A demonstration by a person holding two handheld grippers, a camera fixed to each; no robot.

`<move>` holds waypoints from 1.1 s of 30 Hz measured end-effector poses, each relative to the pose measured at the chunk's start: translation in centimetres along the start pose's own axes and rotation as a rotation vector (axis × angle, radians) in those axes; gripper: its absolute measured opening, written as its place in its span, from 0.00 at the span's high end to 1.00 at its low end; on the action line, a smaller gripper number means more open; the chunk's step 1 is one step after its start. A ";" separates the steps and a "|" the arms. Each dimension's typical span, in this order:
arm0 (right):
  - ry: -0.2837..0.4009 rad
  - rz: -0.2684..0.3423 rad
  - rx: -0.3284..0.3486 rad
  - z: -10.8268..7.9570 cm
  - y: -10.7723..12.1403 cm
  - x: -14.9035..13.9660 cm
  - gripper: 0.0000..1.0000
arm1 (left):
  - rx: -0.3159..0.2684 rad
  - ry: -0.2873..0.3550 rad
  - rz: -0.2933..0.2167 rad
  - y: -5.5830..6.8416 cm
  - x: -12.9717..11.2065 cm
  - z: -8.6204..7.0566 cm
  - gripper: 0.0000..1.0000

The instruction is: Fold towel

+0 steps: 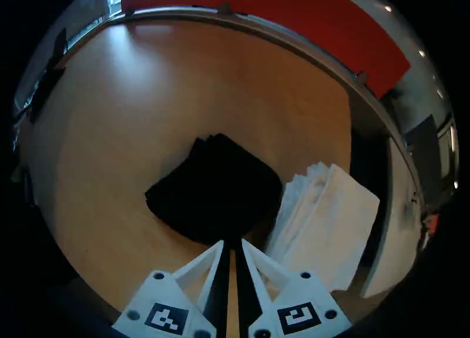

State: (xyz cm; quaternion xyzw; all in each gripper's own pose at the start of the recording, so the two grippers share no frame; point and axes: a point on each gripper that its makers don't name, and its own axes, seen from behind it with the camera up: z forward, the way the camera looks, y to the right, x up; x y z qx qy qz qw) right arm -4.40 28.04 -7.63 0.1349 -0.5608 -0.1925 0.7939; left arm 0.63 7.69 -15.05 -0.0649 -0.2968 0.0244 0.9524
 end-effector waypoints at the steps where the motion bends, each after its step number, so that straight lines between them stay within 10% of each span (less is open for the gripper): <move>1: -0.007 0.003 -0.001 0.2 0.1 -0.3 0.94 | 0.000 -0.001 0.000 0.0 0.0 0.0 0.05; 33: -0.094 0.053 -0.069 1.6 1.8 -4.1 0.88 | 0.001 -0.007 0.009 0.6 -0.2 -0.4 0.05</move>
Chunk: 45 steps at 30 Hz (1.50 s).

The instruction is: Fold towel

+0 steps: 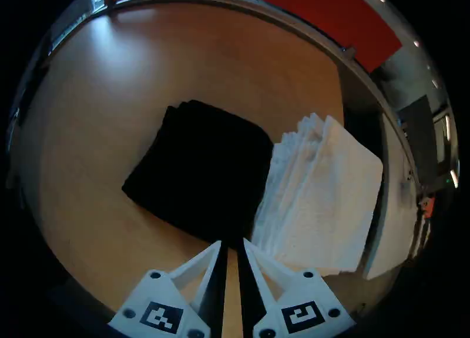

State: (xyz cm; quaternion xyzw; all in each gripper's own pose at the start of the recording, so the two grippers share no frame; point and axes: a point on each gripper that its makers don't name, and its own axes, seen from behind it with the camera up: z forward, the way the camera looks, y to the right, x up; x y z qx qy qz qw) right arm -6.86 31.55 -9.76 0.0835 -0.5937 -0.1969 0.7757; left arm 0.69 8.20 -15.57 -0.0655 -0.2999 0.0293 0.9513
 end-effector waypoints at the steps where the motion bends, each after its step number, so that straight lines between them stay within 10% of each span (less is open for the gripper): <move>1: 0.002 0.000 0.000 -0.1 0.0 0.0 0.87 | -0.001 0.000 0.000 0.0 0.0 0.0 0.05; 27: 0.086 -0.004 -0.026 -2.5 -1.1 1.4 0.06 | -0.033 0.020 0.000 0.2 0.8 0.5 0.05; 45: 0.194 0.140 -0.016 -4.1 -3.4 3.6 0.02 | -0.031 0.027 -0.021 -0.3 0.8 0.4 0.05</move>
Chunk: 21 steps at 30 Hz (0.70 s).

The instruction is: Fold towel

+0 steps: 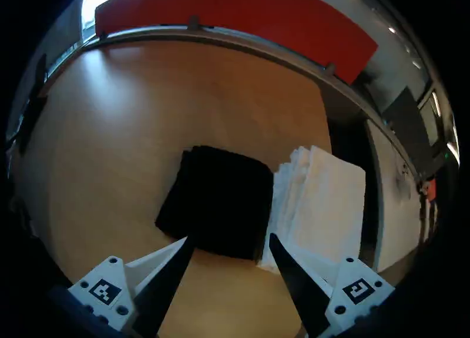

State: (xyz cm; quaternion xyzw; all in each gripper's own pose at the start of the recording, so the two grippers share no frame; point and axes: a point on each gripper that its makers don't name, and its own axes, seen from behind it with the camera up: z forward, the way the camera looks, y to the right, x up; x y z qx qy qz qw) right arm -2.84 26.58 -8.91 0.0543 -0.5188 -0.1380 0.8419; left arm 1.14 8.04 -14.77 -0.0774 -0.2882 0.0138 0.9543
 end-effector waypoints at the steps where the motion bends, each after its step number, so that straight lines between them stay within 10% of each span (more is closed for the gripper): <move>1: 0.006 0.021 0.000 0.0 -0.1 0.1 0.02 | 0.004 -0.001 -0.003 -0.1 0.0 0.0 0.05; 12: 0.056 0.273 0.000 0.2 -1.4 0.6 0.02 | 0.029 -0.003 -0.009 -0.6 0.0 0.2 0.05; 21: 0.141 0.312 -0.020 -0.5 -2.0 1.8 0.02 | 0.038 0.008 -0.019 -0.9 0.5 0.4 0.05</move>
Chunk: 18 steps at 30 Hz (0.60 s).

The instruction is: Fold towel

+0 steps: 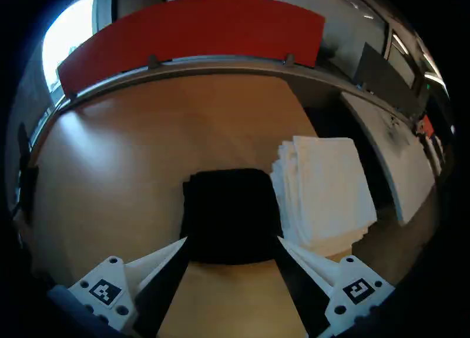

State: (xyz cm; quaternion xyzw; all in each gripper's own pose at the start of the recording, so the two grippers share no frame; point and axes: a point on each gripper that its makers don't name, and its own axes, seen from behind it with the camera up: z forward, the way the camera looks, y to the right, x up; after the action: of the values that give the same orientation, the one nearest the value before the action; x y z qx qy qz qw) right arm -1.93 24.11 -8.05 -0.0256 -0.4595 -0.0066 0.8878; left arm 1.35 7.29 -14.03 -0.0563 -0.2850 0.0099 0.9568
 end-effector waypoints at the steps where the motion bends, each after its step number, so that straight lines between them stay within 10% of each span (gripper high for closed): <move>1: 0.017 0.002 0.001 -0.2 -0.2 0.3 0.02 | 0.000 0.001 0.000 0.0 0.1 0.0 0.05; 18: 0.424 0.045 0.024 -5.5 -4.4 8.5 0.03 | -0.009 0.026 0.009 0.3 1.8 0.7 0.05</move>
State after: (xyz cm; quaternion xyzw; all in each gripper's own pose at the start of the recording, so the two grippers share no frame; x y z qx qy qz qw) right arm 7.27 19.56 -4.14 -0.0233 -0.2616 0.0134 0.9648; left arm 2.46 7.77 -12.50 -0.0622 -0.2725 0.0122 0.9601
